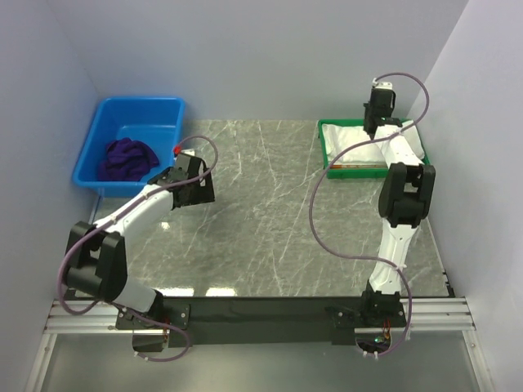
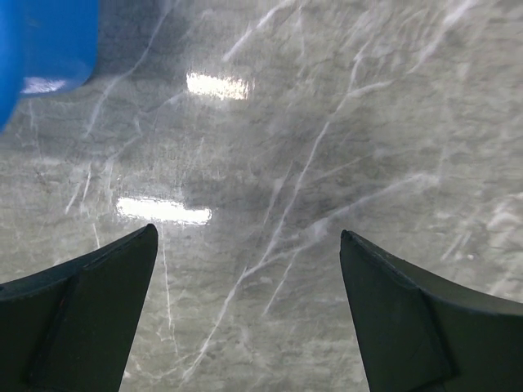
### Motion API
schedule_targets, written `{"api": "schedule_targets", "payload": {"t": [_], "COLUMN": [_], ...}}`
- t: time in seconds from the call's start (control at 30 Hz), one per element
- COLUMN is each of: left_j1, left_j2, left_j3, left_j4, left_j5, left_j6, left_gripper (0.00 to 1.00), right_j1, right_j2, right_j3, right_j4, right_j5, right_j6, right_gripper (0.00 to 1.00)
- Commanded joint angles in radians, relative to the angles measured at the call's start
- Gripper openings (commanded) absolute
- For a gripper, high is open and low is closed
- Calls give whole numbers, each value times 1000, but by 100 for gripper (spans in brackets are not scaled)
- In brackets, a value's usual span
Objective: Fold and stack the towels
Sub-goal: Neatly place the folded towel into the bin
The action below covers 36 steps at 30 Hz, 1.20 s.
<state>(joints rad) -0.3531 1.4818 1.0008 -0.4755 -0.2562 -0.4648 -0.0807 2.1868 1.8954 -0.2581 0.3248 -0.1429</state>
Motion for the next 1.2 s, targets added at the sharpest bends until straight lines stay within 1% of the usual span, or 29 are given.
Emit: {"api": "schedule_targets", "payload": {"t": [0.0, 0.07, 0.17, 0.3, 0.33, 0.4, 0.5, 0.63, 0.87, 1.03, 1.13, 1.17], "left_j1": [2, 2, 2, 2, 2, 2, 2, 2, 2, 2, 2, 2], "left_j2": [-84, -113, -150, -184, -189, -206, -224, -239, -256, -261, -264, -267], "left_j3": [-8, -11, -17, -25, -25, -27, -28, -30, -33, -34, -34, -34], "left_j4": [31, 31, 32, 34, 34, 35, 37, 37, 35, 37, 37, 37], "left_j5": [21, 23, 17, 21, 26, 31, 38, 41, 43, 43, 48, 49], "left_j6": [5, 3, 3, 5, 3, 3, 5, 3, 5, 3, 3, 3], "left_gripper": [98, 98, 98, 98, 98, 98, 97, 97, 97, 97, 96, 96], "right_j1": [27, 38, 65, 76, 105, 117, 130, 134, 131, 130, 108, 99], "right_j2": [-71, -70, -52, -29, -27, -42, -55, -38, -22, -59, -97, -107], "right_j3": [-30, -73, -96, -133, -143, -159, -194, -199, -260, -305, -347, -387], "right_j4": [-21, 19, 26, 23, 8, 5, -7, -87, -104, -69, -35, -20], "right_j5": [-351, -415, -466, -509, -518, -527, -550, -538, -521, -535, -507, -521], "right_j6": [256, 336, 400, 443, 445, 442, 450, 497, 568, 571, 617, 634], "right_gripper": [20, 18, 12, 5, 3, 1, 1, 1, 2, 2, 4, 4]}}
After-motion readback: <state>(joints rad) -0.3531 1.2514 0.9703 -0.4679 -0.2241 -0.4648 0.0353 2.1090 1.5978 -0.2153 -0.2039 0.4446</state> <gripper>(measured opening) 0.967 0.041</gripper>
